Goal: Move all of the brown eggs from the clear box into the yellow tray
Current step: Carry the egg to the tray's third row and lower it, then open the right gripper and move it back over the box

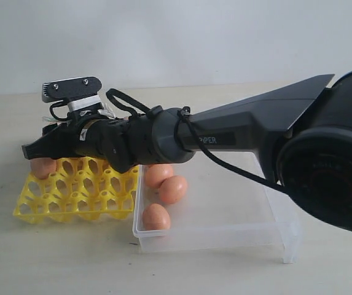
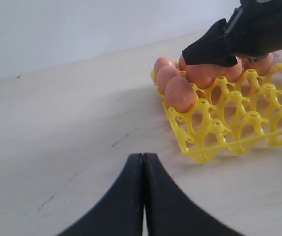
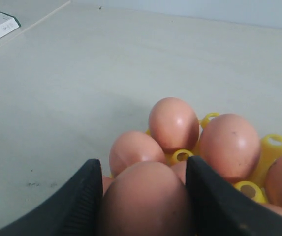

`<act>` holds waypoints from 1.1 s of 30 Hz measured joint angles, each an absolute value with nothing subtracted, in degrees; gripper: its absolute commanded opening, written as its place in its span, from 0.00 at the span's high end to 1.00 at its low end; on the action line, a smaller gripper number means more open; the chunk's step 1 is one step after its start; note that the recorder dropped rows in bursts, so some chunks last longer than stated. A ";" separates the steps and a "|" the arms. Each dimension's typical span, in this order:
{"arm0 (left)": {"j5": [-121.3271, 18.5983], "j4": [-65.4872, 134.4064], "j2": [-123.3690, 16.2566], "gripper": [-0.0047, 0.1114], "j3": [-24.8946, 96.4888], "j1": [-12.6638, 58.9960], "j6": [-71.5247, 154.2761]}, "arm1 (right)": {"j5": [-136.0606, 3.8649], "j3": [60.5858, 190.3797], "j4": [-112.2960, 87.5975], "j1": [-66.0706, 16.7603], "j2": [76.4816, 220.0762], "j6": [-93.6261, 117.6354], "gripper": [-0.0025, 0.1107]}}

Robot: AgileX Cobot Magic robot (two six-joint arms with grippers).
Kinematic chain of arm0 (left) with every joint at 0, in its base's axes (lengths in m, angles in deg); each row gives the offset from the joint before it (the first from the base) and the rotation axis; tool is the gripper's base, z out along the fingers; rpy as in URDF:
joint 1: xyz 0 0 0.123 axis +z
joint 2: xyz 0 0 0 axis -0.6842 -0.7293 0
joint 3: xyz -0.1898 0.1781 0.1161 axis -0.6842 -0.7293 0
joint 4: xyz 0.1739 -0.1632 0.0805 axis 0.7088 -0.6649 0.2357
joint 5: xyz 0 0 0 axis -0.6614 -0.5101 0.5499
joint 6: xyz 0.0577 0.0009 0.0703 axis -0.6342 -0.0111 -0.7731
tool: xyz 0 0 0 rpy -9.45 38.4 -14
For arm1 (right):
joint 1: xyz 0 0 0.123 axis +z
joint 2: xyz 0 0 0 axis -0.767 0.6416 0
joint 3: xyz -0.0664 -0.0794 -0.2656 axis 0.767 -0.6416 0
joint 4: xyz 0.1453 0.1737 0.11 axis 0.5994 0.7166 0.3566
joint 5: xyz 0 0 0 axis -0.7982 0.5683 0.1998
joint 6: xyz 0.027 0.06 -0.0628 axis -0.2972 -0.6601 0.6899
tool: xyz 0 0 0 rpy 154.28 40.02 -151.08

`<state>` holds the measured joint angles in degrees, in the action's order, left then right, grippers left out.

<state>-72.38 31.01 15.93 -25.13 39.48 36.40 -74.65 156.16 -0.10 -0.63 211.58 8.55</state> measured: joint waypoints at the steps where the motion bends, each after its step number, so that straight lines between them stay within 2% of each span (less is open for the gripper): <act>1: -72.38 31.01 15.93 0.96 -25.13 39.48 36.40 | -74.65 156.16 -0.10 -0.63 211.57 8.55 0.72; 6: -72.38 31.01 15.93 0.96 -25.13 39.48 36.40 | -74.93 156.16 -0.10 -0.63 212.45 8.55 0.53; 8: -72.38 31.01 15.93 0.96 -25.13 39.48 36.40 | -74.93 156.16 0.00 -0.63 212.59 8.53 0.49; 22: -72.38 31.01 15.93 0.96 -25.13 39.48 36.40 | -75.58 156.16 0.66 -0.63 212.59 8.29 0.49; 26: -72.38 31.01 15.93 0.96 -25.13 39.48 36.40 | -71.46 156.16 1.18 -0.63 209.78 8.29 0.61; 30: -72.38 31.01 15.93 0.96 -25.13 39.48 36.40 | -64.87 155.79 0.12 -1.00 203.02 9.57 0.93; 31: -72.38 31.01 15.93 0.96 -25.13 39.48 36.40 | -62.72 155.14 -0.22 -1.13 200.62 10.62 0.98; 33: -72.38 31.01 15.93 0.96 -25.13 39.48 36.40 | -58.09 153.00 -0.75 -1.40 195.62 13.03 0.98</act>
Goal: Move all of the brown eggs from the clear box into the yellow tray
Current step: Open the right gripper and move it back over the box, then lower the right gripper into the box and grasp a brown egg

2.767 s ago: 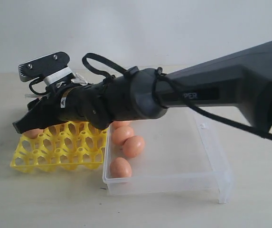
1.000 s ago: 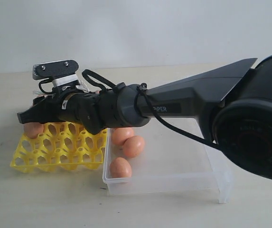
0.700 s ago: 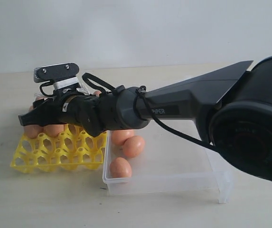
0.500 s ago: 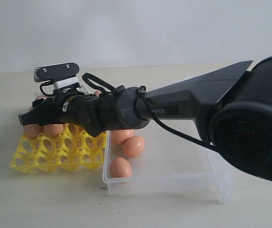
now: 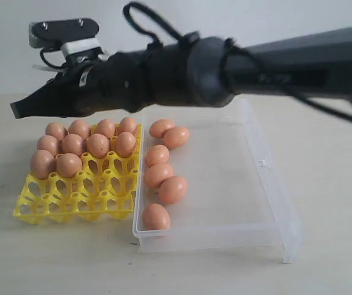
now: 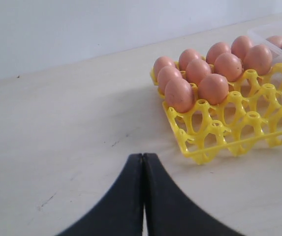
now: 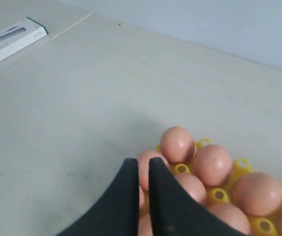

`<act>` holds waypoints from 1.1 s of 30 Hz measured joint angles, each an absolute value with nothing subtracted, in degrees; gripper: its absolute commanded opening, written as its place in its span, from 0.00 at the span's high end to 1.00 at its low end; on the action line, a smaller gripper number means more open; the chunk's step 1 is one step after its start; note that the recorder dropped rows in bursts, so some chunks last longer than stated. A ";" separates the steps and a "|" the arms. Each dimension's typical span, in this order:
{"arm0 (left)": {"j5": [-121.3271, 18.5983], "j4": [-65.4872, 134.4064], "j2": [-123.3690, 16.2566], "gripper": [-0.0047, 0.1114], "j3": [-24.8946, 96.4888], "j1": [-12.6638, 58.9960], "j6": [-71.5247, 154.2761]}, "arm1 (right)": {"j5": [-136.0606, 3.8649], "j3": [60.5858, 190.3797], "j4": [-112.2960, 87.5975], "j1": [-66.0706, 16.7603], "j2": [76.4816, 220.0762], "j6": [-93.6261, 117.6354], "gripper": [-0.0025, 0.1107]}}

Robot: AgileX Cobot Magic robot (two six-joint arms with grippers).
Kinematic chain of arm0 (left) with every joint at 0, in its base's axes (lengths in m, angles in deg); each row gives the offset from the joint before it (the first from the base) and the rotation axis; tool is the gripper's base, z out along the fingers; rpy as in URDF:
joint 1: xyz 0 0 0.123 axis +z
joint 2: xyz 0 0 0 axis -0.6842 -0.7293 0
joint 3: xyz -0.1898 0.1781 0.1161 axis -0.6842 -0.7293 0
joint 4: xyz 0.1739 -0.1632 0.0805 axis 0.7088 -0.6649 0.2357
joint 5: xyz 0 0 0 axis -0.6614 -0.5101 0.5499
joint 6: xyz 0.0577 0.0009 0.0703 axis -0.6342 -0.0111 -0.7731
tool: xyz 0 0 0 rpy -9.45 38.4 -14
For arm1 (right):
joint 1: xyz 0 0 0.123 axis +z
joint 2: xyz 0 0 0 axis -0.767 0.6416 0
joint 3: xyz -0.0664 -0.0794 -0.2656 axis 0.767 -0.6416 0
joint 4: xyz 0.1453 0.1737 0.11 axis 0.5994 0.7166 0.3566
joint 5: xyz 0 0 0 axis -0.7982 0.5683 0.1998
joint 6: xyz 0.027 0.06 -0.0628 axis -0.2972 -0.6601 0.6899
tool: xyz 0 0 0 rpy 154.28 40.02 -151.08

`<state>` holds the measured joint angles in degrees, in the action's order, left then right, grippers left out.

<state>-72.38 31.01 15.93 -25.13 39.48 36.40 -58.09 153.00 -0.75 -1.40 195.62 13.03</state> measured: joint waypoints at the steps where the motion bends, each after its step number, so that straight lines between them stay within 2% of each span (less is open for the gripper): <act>1: -72.38 31.01 15.93 0.96 -25.13 39.48 36.40 | -55.73 151.33 -1.07 -1.64 193.07 14.25 0.98; 4: -72.38 31.01 15.93 0.96 -25.13 39.48 36.40 | -47.33 142.84 -1.57 -2.91 184.36 16.32 0.93; 6: -72.38 31.01 15.93 0.96 -25.13 39.48 36.40 | -43.53 134.49 -1.70 -5.32 177.91 16.68 0.84; 8: -72.38 31.01 15.93 0.96 -25.13 39.48 36.40 | -41.61 128.77 -1.70 -8.94 173.32 16.68 0.70; 9: -72.38 31.01 15.93 0.96 -25.13 39.48 36.40 | -40.79 127.63 -1.55 -10.48 172.31 16.40 0.58; 11: -72.38 31.01 15.93 0.96 -25.13 39.48 36.40 | -38.26 126.53 0.44 -14.96 171.47 15.14 0.45; 13: -72.38 31.01 15.93 0.96 -25.13 39.48 36.40 | -37.75 126.39 4.37 -19.58 173.53 14.93 0.43; 17: -72.38 31.01 15.93 0.96 -25.13 39.48 36.40 | -38.40 126.49 14.37 -23.31 180.47 15.84 0.44; 21: -72.38 31.01 15.93 0.96 -25.13 39.48 36.40 | -38.50 126.62 24.59 -23.59 185.45 20.12 0.48; 33: -72.38 31.01 15.93 0.96 -25.13 39.48 36.40 | -34.01 128.50 31.60 -23.48 189.95 23.46 0.48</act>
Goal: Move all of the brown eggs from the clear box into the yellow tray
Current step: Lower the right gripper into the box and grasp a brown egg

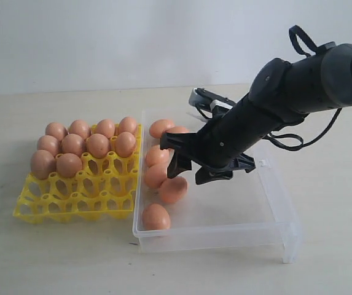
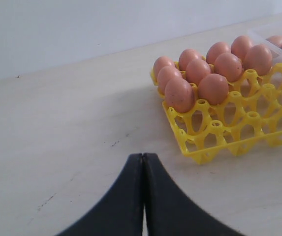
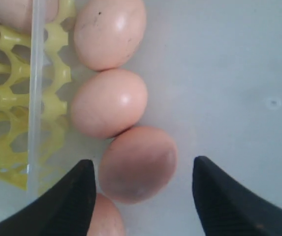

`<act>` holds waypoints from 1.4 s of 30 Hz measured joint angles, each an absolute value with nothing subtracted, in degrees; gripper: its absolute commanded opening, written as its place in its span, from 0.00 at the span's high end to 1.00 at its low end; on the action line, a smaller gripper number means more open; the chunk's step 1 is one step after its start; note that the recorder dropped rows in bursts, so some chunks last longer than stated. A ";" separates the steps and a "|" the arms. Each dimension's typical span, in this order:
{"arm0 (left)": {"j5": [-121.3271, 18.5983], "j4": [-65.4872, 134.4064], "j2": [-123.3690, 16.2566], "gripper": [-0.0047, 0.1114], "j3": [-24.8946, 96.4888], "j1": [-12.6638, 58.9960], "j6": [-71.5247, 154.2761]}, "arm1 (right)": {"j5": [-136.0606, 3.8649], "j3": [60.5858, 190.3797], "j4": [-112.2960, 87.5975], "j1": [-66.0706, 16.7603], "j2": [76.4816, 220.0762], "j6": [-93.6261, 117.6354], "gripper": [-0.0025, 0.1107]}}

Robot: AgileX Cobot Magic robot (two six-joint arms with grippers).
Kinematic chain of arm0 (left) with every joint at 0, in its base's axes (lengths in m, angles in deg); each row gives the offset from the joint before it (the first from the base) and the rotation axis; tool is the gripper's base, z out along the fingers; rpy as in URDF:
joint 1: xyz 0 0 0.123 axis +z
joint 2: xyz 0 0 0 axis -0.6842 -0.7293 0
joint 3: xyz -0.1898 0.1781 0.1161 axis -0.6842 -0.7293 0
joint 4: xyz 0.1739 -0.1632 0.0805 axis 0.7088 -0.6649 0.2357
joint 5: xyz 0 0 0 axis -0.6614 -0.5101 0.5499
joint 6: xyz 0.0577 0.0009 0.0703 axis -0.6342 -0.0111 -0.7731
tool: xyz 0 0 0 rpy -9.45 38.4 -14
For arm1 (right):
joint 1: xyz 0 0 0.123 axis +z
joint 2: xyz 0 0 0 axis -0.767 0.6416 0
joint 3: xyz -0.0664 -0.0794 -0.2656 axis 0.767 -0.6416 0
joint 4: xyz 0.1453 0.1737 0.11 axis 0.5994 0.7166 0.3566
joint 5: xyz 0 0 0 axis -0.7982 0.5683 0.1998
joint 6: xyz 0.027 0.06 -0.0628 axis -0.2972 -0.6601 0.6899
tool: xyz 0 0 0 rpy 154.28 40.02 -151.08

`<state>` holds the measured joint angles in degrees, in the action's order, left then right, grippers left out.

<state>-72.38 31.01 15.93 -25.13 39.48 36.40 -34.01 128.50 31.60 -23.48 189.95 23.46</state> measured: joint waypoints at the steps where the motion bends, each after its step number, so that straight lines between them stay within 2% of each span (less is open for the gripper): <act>1: -72.38 31.01 15.93 0.96 -25.13 39.48 36.40 | -33.36 128.50 32.73 -23.48 190.21 24.37 0.48; 9: -72.38 31.01 15.93 0.96 -25.13 39.48 36.40 | -31.68 128.58 41.65 -23.48 191.83 31.31 0.44; 27: -72.38 31.01 15.93 0.96 -25.13 39.48 36.40 | -32.44 128.86 46.32 -23.48 196.26 33.68 0.46; 30: -72.38 31.01 15.93 0.96 -25.13 39.48 36.40 | -32.74 128.86 46.75 -23.48 196.49 34.66 0.59; 34: -72.38 31.01 15.93 0.96 -25.13 39.48 36.40 | -32.98 128.86 46.72 -23.48 196.54 37.96 0.98; 42: -72.38 31.01 15.93 0.96 -25.13 39.48 36.40 | -35.22 128.86 43.71 -23.48 195.04 41.80 0.98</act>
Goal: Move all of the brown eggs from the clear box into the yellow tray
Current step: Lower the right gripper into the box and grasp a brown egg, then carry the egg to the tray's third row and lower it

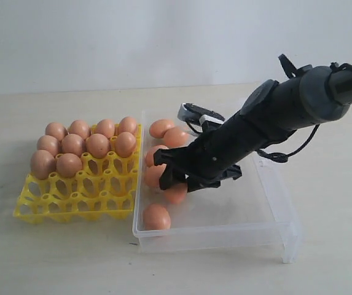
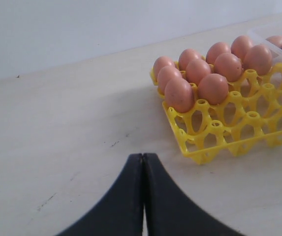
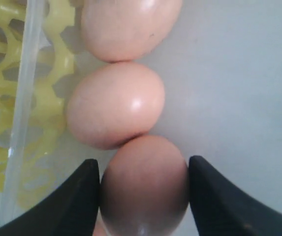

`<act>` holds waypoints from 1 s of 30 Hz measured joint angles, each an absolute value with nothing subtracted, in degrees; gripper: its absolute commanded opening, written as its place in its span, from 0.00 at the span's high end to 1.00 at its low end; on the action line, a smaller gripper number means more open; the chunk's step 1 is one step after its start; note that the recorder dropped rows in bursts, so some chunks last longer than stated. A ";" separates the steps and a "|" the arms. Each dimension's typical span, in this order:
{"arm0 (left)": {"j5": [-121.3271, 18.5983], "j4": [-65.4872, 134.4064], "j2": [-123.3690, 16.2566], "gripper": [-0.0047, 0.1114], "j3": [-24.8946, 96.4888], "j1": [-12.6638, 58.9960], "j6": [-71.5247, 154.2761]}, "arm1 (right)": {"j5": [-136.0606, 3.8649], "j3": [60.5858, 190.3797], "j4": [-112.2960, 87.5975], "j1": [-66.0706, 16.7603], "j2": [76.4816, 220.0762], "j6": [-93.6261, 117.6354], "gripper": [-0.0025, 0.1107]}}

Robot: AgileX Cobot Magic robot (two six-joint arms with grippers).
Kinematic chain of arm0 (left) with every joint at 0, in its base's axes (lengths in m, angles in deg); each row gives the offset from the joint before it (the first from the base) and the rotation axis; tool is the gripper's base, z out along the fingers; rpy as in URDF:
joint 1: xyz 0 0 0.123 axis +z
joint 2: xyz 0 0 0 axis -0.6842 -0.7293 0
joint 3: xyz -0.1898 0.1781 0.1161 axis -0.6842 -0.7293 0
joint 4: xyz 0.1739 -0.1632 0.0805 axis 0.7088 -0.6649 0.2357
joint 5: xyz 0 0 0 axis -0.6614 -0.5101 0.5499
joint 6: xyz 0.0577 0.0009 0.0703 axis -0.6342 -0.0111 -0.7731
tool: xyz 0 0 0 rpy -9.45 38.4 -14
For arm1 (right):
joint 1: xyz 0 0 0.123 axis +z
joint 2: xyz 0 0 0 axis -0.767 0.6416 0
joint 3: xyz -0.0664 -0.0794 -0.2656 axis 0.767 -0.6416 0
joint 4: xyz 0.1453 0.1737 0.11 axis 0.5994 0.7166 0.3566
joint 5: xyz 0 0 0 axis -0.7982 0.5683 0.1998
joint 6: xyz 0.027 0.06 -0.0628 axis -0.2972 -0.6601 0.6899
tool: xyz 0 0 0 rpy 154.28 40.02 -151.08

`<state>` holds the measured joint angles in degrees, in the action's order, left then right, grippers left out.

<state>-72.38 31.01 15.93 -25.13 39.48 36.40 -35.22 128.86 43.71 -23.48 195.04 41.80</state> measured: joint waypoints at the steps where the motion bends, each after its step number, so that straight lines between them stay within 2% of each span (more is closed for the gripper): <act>1: -72.38 31.01 15.93 0.96 -25.13 39.48 36.40 | -36.61 128.86 42.81 -23.48 194.34 42.03 0.98; 7: -72.38 31.01 15.93 0.96 -25.13 39.48 36.40 | -47.04 128.86 34.86 -21.49 183.99 42.14 0.98; 14: -72.38 31.01 15.93 0.96 -25.13 39.48 36.40 | -62.32 128.86 27.16 -10.99 178.28 41.37 0.98; 22: -72.38 31.01 15.93 0.96 -25.13 39.48 36.40 | -73.77 129.94 14.59 -3.98 185.72 26.19 0.98; 30: -72.38 31.01 15.93 0.96 -25.13 39.48 36.40 | -67.71 143.20 2.77 -2.65 197.30 16.68 0.98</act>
<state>-72.38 31.01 15.93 -25.13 39.48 36.40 -67.71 143.20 2.77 -2.65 197.30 16.68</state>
